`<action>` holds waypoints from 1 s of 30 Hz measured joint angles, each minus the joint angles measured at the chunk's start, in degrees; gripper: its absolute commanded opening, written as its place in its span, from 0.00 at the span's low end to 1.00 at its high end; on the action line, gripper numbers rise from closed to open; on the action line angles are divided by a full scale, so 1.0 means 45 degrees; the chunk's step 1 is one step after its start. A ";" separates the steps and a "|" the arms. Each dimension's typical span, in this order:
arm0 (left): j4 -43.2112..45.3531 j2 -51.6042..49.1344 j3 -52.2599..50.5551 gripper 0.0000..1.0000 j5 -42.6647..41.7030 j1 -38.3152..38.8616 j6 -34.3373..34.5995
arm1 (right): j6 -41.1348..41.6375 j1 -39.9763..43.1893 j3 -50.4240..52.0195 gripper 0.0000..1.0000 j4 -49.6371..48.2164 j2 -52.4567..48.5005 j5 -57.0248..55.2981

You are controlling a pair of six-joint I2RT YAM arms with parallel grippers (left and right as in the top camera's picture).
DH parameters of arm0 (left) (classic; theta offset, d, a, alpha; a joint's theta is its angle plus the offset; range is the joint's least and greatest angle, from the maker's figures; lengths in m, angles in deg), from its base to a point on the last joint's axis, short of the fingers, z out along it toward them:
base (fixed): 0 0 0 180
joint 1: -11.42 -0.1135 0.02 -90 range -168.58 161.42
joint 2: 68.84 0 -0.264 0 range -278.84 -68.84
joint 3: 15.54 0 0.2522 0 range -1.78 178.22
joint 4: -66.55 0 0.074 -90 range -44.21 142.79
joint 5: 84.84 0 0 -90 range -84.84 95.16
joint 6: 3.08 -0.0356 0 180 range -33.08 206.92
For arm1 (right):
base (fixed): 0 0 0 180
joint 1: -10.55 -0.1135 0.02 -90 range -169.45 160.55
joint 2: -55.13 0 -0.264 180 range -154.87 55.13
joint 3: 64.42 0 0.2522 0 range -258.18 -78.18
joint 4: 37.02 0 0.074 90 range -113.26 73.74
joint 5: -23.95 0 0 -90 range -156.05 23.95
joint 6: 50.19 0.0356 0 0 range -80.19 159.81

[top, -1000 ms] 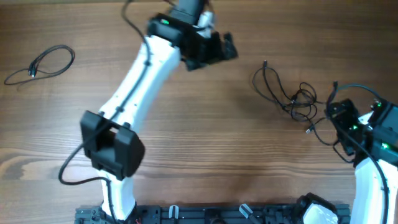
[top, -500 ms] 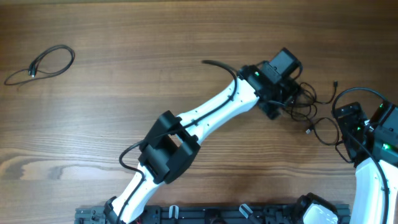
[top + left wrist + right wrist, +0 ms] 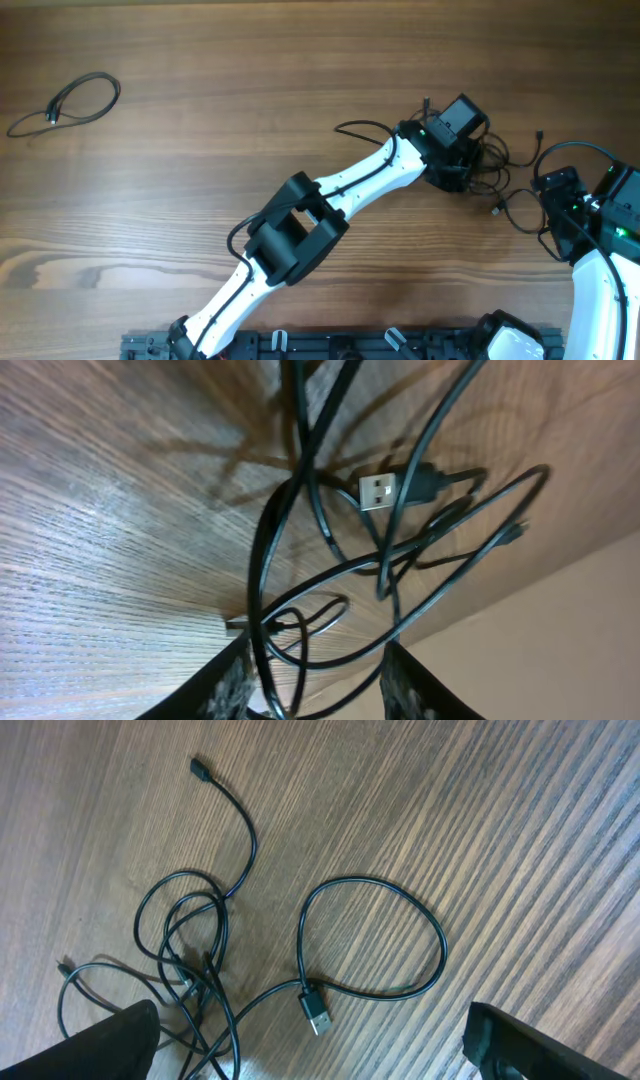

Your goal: Untangle cables

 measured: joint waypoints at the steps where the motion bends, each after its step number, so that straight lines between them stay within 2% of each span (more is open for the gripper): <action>1: 0.0000 -0.0005 0.0000 0.28 -0.0010 0.0073 -0.0010 | 0.0000 0.0000 0.0000 1.00 0.0073 0.0000 0.0000; 2: 0.0024 -0.0005 0.0000 0.21 -0.0029 0.0141 0.0000 | 0.0000 0.0000 0.0000 1.00 0.0170 0.0000 0.0005; 3: 0.0034 -0.0010 0.0000 0.08 -0.0024 0.0199 0.0049 | 0.0000 0.0000 0.0000 1.00 0.0219 0.0000 0.0015; 4: 0.0034 -0.0010 0.0000 0.04 0.0019 0.0238 -0.0019 | 0.0000 0.0000 0.0000 1.00 0.0233 0.0000 0.0097; 6: 0.0034 -0.0015 0.0000 0.04 0.0539 0.0277 -0.0559 | -0.0117 0.0000 0.0000 1.00 0.0340 0.0000 0.0665; 7: 0.0019 -0.0015 0.0000 0.04 0.0937 0.0238 -0.1438 | -0.0597 0.0000 0.0000 1.00 0.0384 0.0000 0.1287; 10: -0.1030 -0.0010 0.0005 0.04 0.1491 -0.0466 -0.5217 | -0.2535 0.0000 0.0000 1.00 0.0418 0.0000 0.3555; 13: -0.2759 0.0427 -0.0034 0.04 0.1666 -0.2040 -0.8820 | -0.3313 0.0000 0.0000 1.00 0.0816 -0.0015 0.5008; 14: -0.3254 0.1117 -0.0068 0.04 0.1792 -0.2919 -1.0307 | -0.3473 -0.0005 0.0000 1.00 0.0884 -0.0063 0.5610; 17: -0.4303 0.3745 -0.0068 0.04 0.2025 -0.4201 -1.3440 | -0.3954 -0.0461 0.0000 1.00 0.0879 -0.0204 0.7019; 21: -0.5503 0.6334 -0.0044 0.04 0.2006 -0.4163 -1.7248 | -0.5129 -0.2458 0.0000 1.00 -0.0223 -0.0321 0.8976; 22: -0.6096 0.6533 -0.0029 0.04 0.2016 -0.4056 -1.8719 | -0.5275 -0.3109 0.0000 1.00 -0.0670 -0.0321 0.9335; 26: -0.7140 0.6489 -0.0039 0.04 0.2016 -0.3963 -2.1104 | -0.5367 -0.5085 0.0005 1.00 -0.2448 -0.0330 0.9821; 30: -0.7174 0.6581 -0.0044 0.04 0.2016 -0.3997 -2.1901 | -0.2579 -0.5795 0.0000 1.00 -0.4537 -0.1005 0.8762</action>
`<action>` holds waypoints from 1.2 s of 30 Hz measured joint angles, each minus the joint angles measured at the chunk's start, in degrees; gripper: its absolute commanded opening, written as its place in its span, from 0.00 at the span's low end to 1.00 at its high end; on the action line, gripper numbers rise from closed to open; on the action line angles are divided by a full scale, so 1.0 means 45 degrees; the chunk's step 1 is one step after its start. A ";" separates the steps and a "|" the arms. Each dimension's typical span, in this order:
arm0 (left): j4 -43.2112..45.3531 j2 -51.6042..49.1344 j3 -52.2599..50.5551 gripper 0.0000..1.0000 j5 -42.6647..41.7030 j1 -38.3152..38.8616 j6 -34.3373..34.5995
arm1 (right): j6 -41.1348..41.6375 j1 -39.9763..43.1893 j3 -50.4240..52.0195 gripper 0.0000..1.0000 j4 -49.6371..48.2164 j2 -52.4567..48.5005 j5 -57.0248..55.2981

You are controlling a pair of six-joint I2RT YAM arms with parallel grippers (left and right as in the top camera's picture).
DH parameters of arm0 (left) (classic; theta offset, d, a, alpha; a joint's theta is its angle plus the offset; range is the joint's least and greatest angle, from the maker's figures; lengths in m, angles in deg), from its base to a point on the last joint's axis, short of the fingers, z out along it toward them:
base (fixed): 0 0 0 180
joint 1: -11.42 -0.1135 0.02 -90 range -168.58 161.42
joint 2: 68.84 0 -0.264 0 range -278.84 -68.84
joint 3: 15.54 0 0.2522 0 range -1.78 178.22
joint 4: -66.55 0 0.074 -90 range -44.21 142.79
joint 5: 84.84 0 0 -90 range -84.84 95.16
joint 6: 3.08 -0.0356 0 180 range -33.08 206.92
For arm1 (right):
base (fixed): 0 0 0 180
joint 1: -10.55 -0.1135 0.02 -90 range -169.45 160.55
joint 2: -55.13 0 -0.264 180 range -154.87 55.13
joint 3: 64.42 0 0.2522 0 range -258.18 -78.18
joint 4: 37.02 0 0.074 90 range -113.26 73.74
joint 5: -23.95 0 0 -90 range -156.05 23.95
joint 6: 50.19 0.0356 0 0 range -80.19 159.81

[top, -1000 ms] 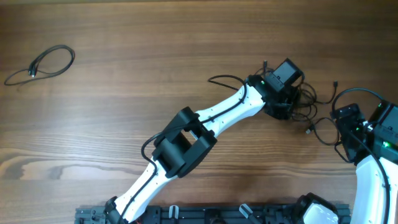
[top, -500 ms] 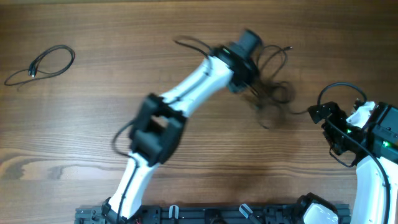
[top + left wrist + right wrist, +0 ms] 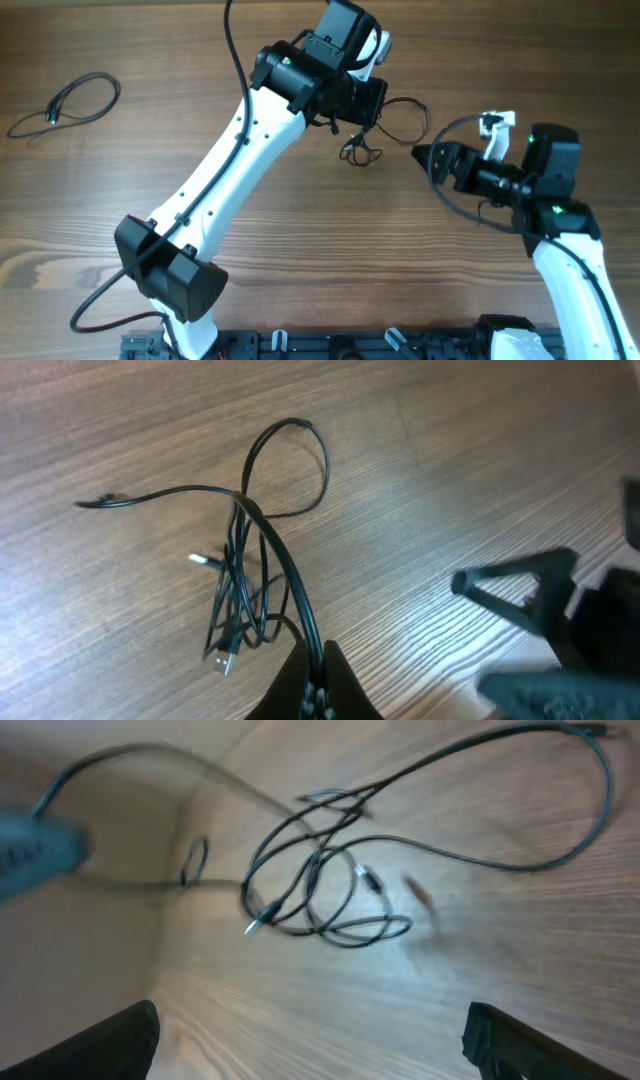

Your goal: Untangle cables

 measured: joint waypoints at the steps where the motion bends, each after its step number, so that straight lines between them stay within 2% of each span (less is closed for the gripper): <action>1: 0.0010 0.0112 0.0000 0.04 0.0000 0.0000 -0.0151 | 0.0860 -0.0010 0.0000 1.00 -0.0500 -0.0520 -0.0141; 6: 0.0015 0.1239 0.0000 0.04 -0.0233 0.0000 -0.0461 | 0.4396 -0.0894 -0.0019 0.94 -0.5357 -0.3759 0.1574; 7: 0.0000 0.1268 0.0000 0.04 -0.0306 0.0000 -0.0461 | 0.5319 -0.1549 0.0000 0.85 -0.6965 -0.4454 0.1909; 9: 0.0000 0.1268 0.0000 0.04 -0.0408 0.0000 -0.0461 | 0.6713 -0.2380 0.0073 0.63 -0.8563 -0.5124 0.2210; 11: -0.0015 0.1268 0.0000 0.04 -0.0554 0.0000 -0.0466 | 0.8034 -0.2875 0.0005 0.09 -1.0146 -0.5493 0.2259; 12: -0.0015 0.1268 0.0000 0.04 -0.0588 0.0000 -0.0471 | 0.8354 -0.3021 0.0000 0.04 -1.0185 -0.5557 0.2234; 15: -0.0107 0.1326 0.0000 0.04 -0.0437 -0.0238 -0.0549 | 0.8058 -0.2812 -0.0092 0.04 -0.8349 -0.5615 0.2045; 17: -0.0471 0.1870 -0.0024 0.04 0.0340 -0.0952 -0.0554 | 0.6965 -0.1603 -0.0112 0.04 -0.6596 -0.5649 0.1996; 19: -0.0709 0.2730 -0.0034 0.04 0.1049 -0.1904 -0.0554 | 0.5668 0.0092 -0.0189 0.04 -0.4804 -0.5668 0.2157; 22: -0.0918 0.4799 -0.0034 0.04 0.1797 -0.4449 -0.0393 | 0.3706 0.3546 -0.0180 0.04 -0.2924 -0.5697 0.2346; 23: -0.0957 0.5479 -0.0034 0.04 0.1447 -0.5532 -0.0146 | 0.3283 0.4386 -0.0180 0.08 -0.2861 -0.5697 0.2667; 25: -0.0986 0.6052 -0.0024 0.04 -0.0151 -0.6737 -0.0408 | 0.2778 0.5100 -0.0180 0.29 -0.2793 -0.5697 0.3492; 26: -0.1117 0.6144 -0.0019 0.04 -0.1744 -0.6921 -0.1185 | 0.2322 0.5100 -0.0175 0.32 -0.2633 -0.5697 0.3993; 29: -0.1486 0.5761 -0.0024 0.04 -0.4711 -0.6513 -0.2900 | 0.1292 0.4517 -0.0175 0.36 -0.2307 -0.5697 0.4702; 30: -0.1491 0.5498 -0.0024 0.15 -0.5372 -0.6227 -0.3313 | 0.1059 0.4386 -0.0175 0.39 -0.2229 -0.5697 0.4823; 31: -0.1491 0.5319 -0.0024 0.38 -0.5639 -0.6003 -0.3473 | 0.0962 0.4318 -0.0175 0.44 -0.2171 -0.5697 0.4862; 32: -0.1477 0.5027 -0.0024 0.84 -0.5926 -0.5702 -0.3594 | 0.0835 0.4274 -0.0175 0.50 -0.2084 -0.5697 0.4920; 33: -0.1477 0.4658 -0.0024 1.00 -0.6139 -0.5396 -0.3793 | 0.0699 0.4265 -0.0175 0.57 -0.1928 -0.5697 0.4969; 36: -0.1491 0.3706 -0.0024 1.00 -0.6339 -0.5022 -0.3881 | 0.0155 0.4265 -0.0170 0.67 -0.1350 -0.5697 0.5061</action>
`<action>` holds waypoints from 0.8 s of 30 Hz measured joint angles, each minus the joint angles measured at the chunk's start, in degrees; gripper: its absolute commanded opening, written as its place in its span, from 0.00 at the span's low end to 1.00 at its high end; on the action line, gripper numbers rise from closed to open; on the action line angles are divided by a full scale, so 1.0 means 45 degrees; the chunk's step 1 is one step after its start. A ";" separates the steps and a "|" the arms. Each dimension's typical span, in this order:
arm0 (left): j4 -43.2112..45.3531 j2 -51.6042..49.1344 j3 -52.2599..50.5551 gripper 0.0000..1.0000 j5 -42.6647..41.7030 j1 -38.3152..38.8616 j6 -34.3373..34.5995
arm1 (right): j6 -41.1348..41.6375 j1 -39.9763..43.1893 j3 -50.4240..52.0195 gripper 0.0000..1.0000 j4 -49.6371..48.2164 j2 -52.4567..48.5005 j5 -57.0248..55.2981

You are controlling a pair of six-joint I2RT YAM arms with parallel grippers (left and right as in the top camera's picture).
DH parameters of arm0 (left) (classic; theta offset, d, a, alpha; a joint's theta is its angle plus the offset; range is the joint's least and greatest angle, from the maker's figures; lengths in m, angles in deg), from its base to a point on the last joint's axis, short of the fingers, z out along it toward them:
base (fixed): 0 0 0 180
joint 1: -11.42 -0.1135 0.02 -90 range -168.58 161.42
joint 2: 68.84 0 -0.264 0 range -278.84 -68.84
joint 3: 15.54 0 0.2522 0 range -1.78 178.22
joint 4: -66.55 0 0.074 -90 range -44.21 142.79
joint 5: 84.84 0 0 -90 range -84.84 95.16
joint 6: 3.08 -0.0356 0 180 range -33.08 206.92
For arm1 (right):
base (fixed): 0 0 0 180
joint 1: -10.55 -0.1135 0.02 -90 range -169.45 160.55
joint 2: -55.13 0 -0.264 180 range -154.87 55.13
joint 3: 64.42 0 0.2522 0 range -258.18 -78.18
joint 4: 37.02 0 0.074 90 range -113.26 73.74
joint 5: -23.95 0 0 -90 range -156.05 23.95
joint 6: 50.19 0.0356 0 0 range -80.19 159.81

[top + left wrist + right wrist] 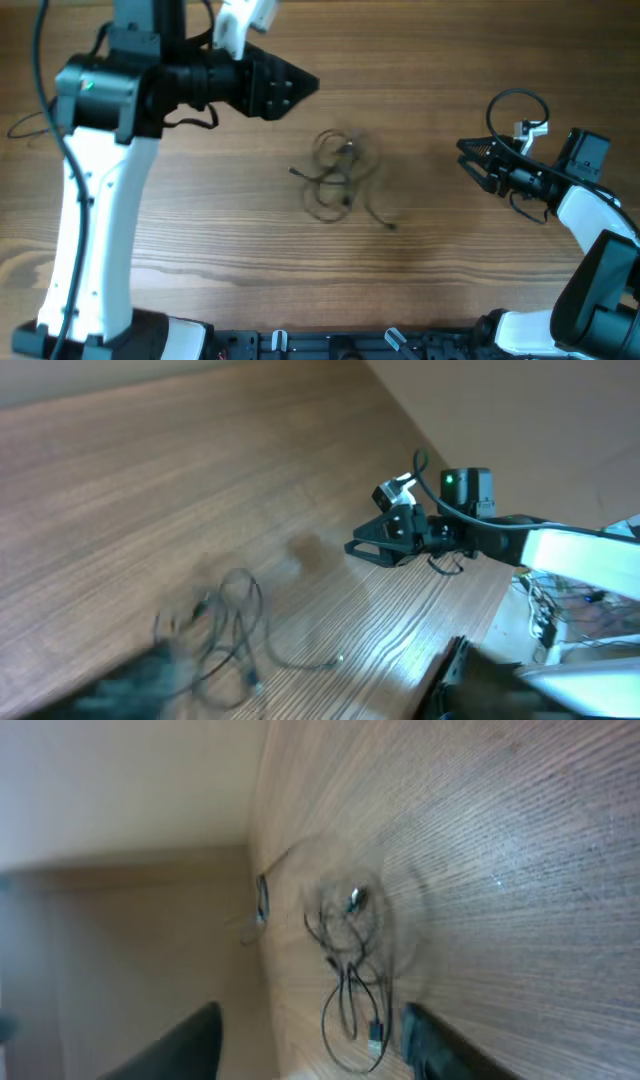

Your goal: Untangle cables

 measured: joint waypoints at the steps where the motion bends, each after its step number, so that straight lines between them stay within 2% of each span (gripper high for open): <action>1: -0.0044 -0.0194 0.0000 1.00 0.0058 0.0000 -0.0005 | -0.0194 0.0000 -0.0005 0.68 0.0204 0.0000 -0.0005; 6: -0.0845 -0.0962 0.0000 1.00 0.0908 0.0189 0.0699 | -0.1239 -0.0257 -0.0005 0.70 0.1224 0.0000 -0.0393; 9: -0.0801 -0.1846 0.0000 0.85 0.1846 0.0957 0.1923 | -0.1661 -0.1292 -0.0005 0.72 0.1263 0.0000 -0.0787; 11: -0.0058 -0.2837 0.0000 0.83 0.3070 0.1865 0.2812 | -0.1763 -0.1554 -0.0005 0.73 0.1243 0.0000 -0.1010; 13: 0.1239 -0.3895 0.0000 0.82 0.3993 0.2783 0.2851 | -0.1817 -0.1671 0.0000 0.74 0.1234 0.0000 -0.1117; 14: 0.1787 -0.4537 0.0000 0.83 0.4396 0.3220 0.2623 | -0.1846 -0.1666 -0.0005 0.74 0.1258 0.0000 -0.1200; 16: 0.2905 -0.5814 -0.0005 0.73 0.4954 0.3905 0.1384 | -0.1846 -0.1666 -0.0005 0.75 0.1268 -0.0015 -0.1345; 19: 0.3774 -0.7499 0.0000 0.71 0.5547 0.4347 -0.1025 | -0.1851 -0.1666 0.0000 0.76 0.1554 -0.0015 -0.1695; 22: 0.4488 -0.8757 -0.0005 0.64 0.5848 0.4376 -0.1977 | -0.1851 -0.1666 -0.0005 0.77 0.1671 -0.0015 -0.2074; 24: 0.5158 -0.9243 -0.0005 0.12 0.5911 0.4367 -0.2210 | -0.1851 -0.1666 -0.0005 0.78 0.1729 -0.0015 -0.2215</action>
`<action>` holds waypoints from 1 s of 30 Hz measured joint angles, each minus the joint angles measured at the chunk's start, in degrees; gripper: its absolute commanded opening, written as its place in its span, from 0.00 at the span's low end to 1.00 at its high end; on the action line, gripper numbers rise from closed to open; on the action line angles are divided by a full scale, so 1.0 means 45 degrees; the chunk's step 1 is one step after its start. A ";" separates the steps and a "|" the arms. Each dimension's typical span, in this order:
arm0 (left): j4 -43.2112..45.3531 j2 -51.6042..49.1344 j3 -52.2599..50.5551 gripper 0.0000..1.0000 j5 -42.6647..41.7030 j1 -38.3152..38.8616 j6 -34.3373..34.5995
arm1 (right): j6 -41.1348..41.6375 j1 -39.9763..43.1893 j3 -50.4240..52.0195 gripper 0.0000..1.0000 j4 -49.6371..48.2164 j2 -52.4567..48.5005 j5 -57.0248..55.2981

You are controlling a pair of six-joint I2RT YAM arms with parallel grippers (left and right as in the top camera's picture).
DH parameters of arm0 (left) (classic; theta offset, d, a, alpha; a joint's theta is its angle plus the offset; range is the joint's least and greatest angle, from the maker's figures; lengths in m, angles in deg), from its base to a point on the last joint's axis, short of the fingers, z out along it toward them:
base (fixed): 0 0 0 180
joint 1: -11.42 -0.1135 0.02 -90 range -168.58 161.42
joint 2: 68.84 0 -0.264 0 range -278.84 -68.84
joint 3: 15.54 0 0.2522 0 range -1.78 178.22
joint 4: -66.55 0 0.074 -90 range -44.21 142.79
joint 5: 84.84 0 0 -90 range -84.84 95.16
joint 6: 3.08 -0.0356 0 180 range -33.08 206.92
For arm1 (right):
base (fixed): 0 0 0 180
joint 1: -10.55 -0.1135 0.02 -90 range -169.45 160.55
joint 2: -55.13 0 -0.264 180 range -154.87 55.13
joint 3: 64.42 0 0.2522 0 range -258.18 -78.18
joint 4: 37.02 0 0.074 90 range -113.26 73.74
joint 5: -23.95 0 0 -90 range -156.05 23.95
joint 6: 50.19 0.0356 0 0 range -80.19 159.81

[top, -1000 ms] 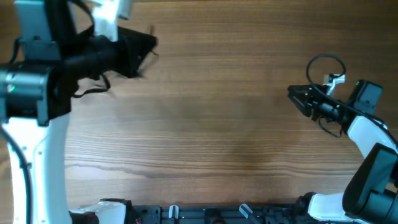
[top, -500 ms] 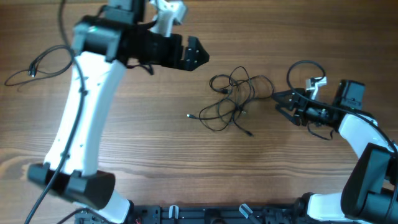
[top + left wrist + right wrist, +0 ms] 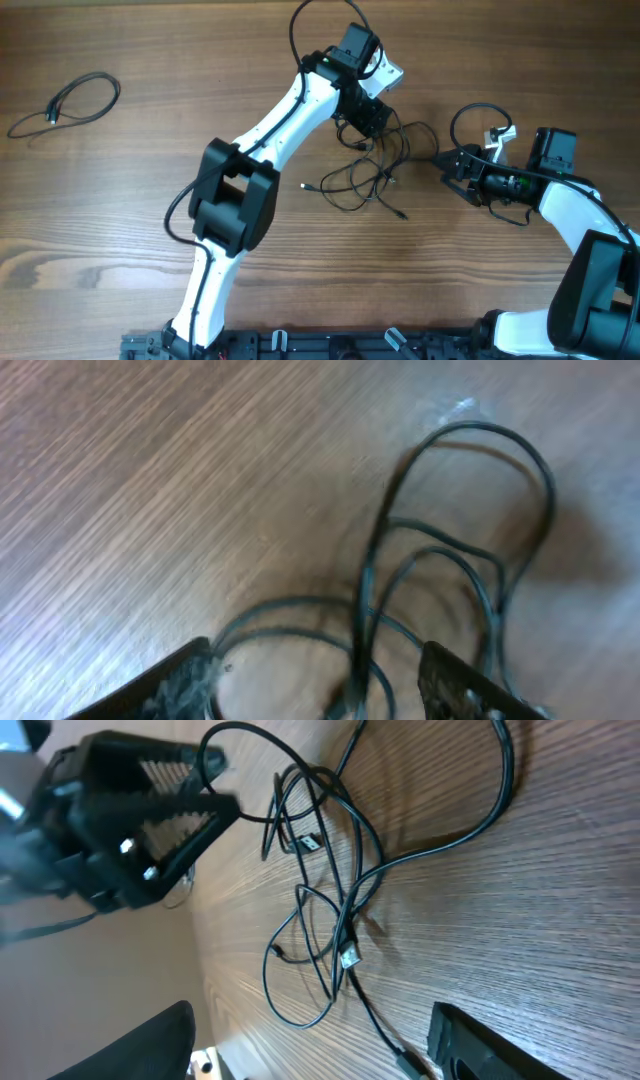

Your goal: Untangle cables

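Note:
A loose tangle of black cables (image 3: 368,168) lies mid-table, with a USB plug (image 3: 350,958) among its loops. My left gripper (image 3: 366,114) is low over the tangle's far edge. It is open, and blurred cable loops (image 3: 440,560) lie on the wood between its fingers (image 3: 185,682). My right gripper (image 3: 447,161) sits just right of the tangle, pointing at it, open and holding nothing. One strand (image 3: 500,790) curves off toward the right arm. The left gripper's body (image 3: 130,815) shows in the right wrist view.
A separate coiled black cable (image 3: 75,100) lies alone at the far left of the wooden table (image 3: 150,260). A black rail (image 3: 330,345) runs along the front edge. The left arm's white links (image 3: 275,110) stretch across the middle.
My left gripper was raised high at the upper left. It is now down at the tangle's far edge, still open. The tangle lies slightly further right, and the right gripper is closer to it.
Both grippers were at the tangle near the table's right edge, the left open around strands. Then the left was shut on a cable, holding the bundle up at centre. Later it was open and high, the tangle on the table. Now it is down at the tangle.

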 measured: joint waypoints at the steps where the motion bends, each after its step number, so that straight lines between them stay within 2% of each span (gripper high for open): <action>1: 0.0413 -0.0233 0.0000 0.04 -0.0005 0.0000 -0.0029 | 0.0000 0.0000 0.0000 0.78 0.0015 0.0000 -0.0044; 5: 0.1651 -0.0733 0.0000 0.04 -0.0010 0.0000 0.0525 | 0.0000 0.0000 0.0000 0.79 0.0010 0.0000 -0.0102; 8: 0.1010 -0.0321 0.0000 0.04 -0.0005 0.0000 0.1409 | -0.0189 0.0000 0.0000 0.80 0.0015 0.0000 -0.0073; 11: 0.0398 0.1739 0.0000 0.04 -0.0005 0.0000 0.2584 | -0.1263 0.0000 0.0005 0.82 0.0044 0.0000 0.0826; 12: 0.0335 0.2555 0.0000 0.04 -0.0005 0.0000 0.3143 | -0.1496 0.0000 0.0000 0.88 0.0049 0.0000 0.1049; 13: 0.0155 0.3691 0.0005 0.04 -0.0005 -0.0015 0.3944 | -0.1666 0.0000 0.0000 0.89 0.0019 0.0000 0.1219; 14: 0.0039 0.4430 0.0015 0.04 -0.0010 -0.0015 0.4405 | -0.1783 0.0000 0.0005 0.98 -0.0053 0.0000 0.1316; 15: -0.0243 0.5508 0.0049 0.04 -0.0044 -0.0015 0.4993 | -0.1885 0.0024 0.0000 0.99 -0.0185 0.0000 0.1409; 17: -0.0335 0.6251 0.0097 0.04 -0.0151 -0.0015 0.5377 | -0.1982 0.0272 -0.0078 0.99 0.0296 0.0107 0.1501; 20: -0.0083 0.7218 0.0083 0.04 -0.0437 -0.0015 0.5673 | -0.2399 0.0850 -0.1078 1.00 0.2142 0.1724 0.0947; 23: 0.1141 0.8461 0.0078 0.04 -0.0520 -0.0117 0.5761 | -0.3400 0.0753 -0.1865 1.00 0.2550 0.4221 -0.0345; 26: 0.2259 0.9374 0.0083 0.04 -0.0593 -0.0155 0.5853 | -0.4002 -0.0243 -0.1943 1.00 0.2550 0.5260 -0.0903; 30: 0.3123 0.9831 0.0078 0.04 -0.0588 -0.0185 0.5945 | -0.4158 -0.3551 -0.1943 1.00 0.2030 0.4770 -0.3317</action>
